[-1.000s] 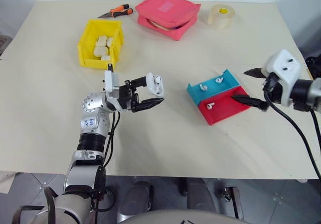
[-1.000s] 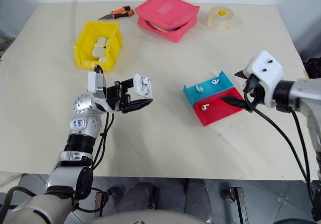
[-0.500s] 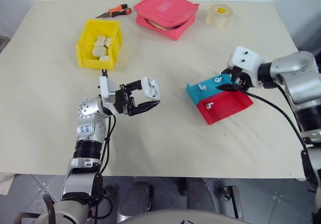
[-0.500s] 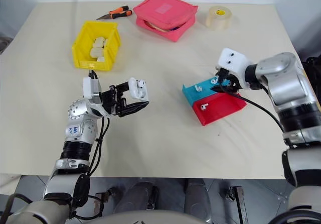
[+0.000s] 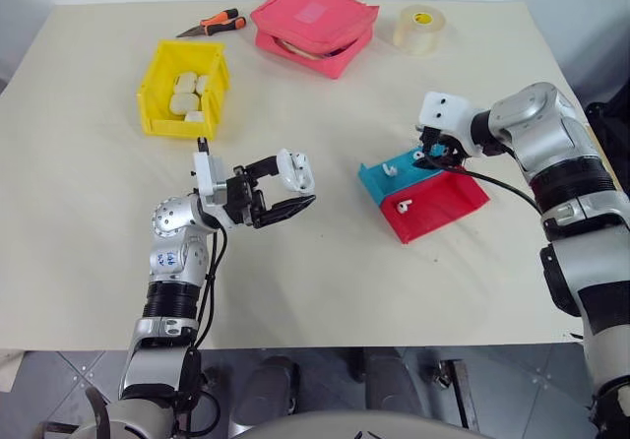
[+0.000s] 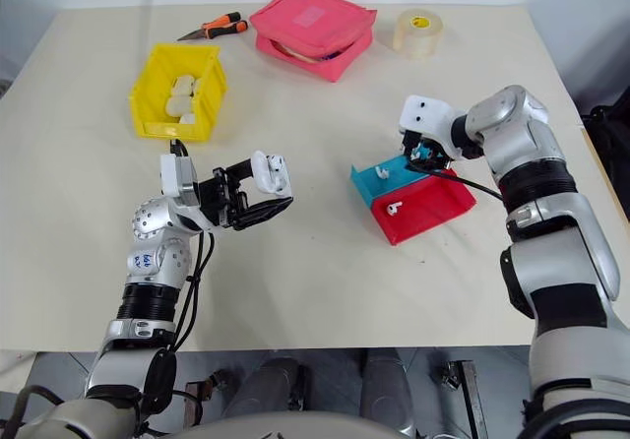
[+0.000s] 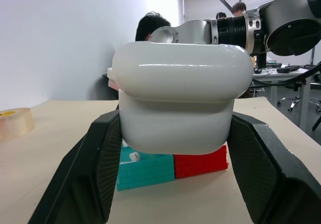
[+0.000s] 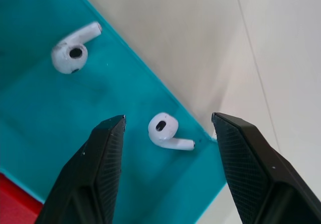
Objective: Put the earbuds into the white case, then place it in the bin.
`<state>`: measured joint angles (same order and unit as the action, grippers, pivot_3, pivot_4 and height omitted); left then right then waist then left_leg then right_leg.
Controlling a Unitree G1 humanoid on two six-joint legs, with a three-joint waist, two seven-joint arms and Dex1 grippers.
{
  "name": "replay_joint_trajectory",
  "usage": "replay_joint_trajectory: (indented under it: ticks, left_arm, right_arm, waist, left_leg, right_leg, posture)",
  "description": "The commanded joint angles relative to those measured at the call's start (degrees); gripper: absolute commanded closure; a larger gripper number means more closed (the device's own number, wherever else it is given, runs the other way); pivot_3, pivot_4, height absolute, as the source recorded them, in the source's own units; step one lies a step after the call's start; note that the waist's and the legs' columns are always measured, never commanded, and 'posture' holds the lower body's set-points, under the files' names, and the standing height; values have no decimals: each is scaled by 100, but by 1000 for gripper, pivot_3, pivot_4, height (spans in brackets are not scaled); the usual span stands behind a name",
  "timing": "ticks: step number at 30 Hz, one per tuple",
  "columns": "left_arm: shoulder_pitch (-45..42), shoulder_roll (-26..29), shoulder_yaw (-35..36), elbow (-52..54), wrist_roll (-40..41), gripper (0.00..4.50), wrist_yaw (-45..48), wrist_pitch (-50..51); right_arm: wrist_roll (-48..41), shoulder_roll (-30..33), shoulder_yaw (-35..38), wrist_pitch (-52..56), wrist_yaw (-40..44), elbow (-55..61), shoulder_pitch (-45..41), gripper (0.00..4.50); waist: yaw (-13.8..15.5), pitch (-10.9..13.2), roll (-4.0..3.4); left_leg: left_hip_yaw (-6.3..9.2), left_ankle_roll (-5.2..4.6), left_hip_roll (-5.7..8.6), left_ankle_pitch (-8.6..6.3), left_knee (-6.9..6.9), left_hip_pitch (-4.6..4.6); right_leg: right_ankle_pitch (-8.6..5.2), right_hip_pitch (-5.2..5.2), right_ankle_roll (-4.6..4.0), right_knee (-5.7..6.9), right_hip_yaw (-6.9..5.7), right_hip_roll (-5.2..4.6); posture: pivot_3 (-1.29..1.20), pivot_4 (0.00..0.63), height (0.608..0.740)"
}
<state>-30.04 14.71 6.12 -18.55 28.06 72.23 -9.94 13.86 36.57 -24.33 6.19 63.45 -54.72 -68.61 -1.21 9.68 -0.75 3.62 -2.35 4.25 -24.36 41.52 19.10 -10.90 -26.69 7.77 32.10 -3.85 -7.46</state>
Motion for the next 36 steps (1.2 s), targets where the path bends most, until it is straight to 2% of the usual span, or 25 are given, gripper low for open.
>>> replay_joint_trajectory:
  ticks: [1,5,8,10,26,36]
  left_arm:
    - [29,40,18,246,106,1721,-68,-19]
    - [44,31,6,273,106,1721,-113,-28]
    - [56,27,-2,292,109,1721,-146,-32]
    - [67,28,-4,306,112,1721,-169,-30]
    - [181,31,-24,468,108,1721,-322,-10]
    - [313,33,-40,647,117,1721,-428,29]
  right_arm:
    - [241,-23,5,-180,42,-338,-310,1650]
    - [404,-115,14,-362,90,-654,-493,1650]
    - [446,-174,62,-480,174,-760,-577,2267]
    - [471,-203,85,-539,205,-805,-617,2926]
    - [1008,-382,-24,-1006,66,-1387,-882,2926]
    - [1399,-371,-146,-1507,-327,-1540,-992,2926]
  waist:
    - [-42,0,-1]
    - [-59,-1,-4]
    - [-60,-1,-5]
    - [-60,-1,-9]
    - [-68,-2,-20]
    - [-70,-2,-20]
  left_leg:
    - [1,0,0,0,0,0]
    - [0,2,-2,1,-3,0]
    - [0,3,-1,1,-3,0]
    - [0,3,-2,1,-2,0]
    - [0,4,0,1,-2,0]
    - [-34,5,6,1,-2,14]
  right_leg:
    - [0,0,0,0,-2,0]
    - [-1,-4,-1,1,-2,1]
    - [-1,-5,-2,3,-2,0]
    - [-1,-5,-2,4,-2,1]
    - [-3,-13,-6,15,-2,-2]
    - [-9,-71,-18,76,3,-15]
  posture:
    - [0,150,740]
    - [0,150,740]
    - [0,150,740]
    - [0,150,740]
    - [0,150,740]
    - [0,150,740]
